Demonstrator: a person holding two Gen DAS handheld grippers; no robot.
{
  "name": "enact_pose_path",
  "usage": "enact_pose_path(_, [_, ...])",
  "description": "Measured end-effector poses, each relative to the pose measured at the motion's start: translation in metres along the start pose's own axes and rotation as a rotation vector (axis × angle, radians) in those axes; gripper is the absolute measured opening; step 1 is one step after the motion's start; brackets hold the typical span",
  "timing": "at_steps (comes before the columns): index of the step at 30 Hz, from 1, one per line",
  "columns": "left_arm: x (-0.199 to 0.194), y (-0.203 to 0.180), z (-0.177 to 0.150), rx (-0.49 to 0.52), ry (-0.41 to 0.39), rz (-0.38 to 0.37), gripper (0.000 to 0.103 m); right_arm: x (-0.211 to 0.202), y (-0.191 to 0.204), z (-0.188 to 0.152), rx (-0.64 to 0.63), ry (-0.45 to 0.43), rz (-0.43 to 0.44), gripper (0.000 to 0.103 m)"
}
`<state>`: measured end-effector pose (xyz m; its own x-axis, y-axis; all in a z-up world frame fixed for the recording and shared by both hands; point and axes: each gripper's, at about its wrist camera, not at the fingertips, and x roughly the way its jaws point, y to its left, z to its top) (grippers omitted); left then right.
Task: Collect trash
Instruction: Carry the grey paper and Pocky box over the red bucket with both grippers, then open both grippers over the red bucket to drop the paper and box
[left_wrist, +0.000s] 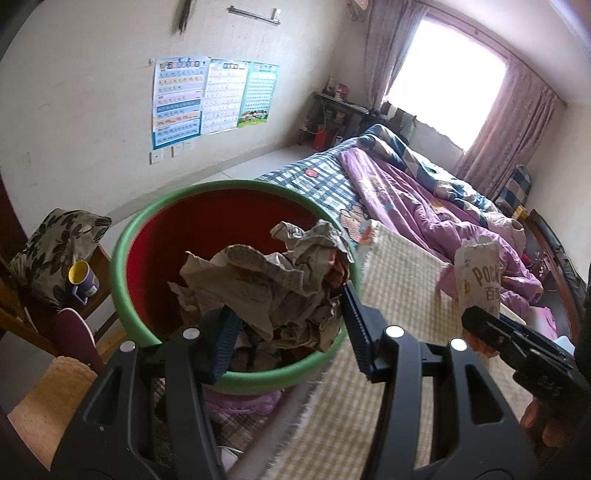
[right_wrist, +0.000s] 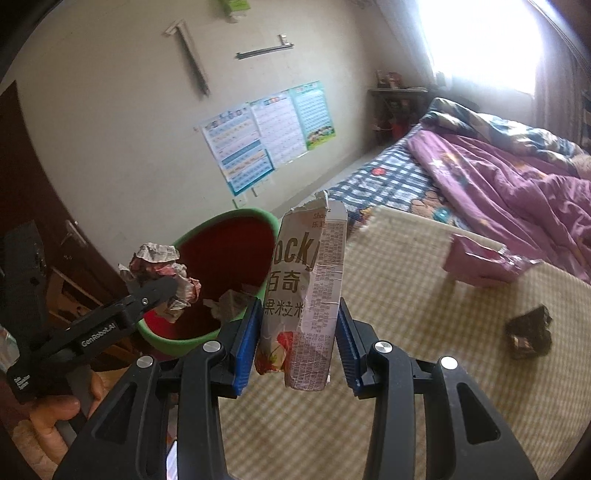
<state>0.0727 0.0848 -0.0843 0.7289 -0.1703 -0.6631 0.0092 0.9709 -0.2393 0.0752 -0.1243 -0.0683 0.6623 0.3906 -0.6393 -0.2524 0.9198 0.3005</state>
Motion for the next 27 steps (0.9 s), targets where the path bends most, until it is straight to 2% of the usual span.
enact_pose_path(9, [0.008, 0.031, 0.005, -0.039, 0.002, 0.018, 0.050, 0.021, 0.030, 0.009, -0.049, 0.011, 0.031, 0.039])
enact_pose_path(27, [0.029, 0.061, 0.008, -0.063, 0.033, -0.002, 0.050, 0.072, 0.071, 0.019, -0.122, 0.042, 0.056, 0.039])
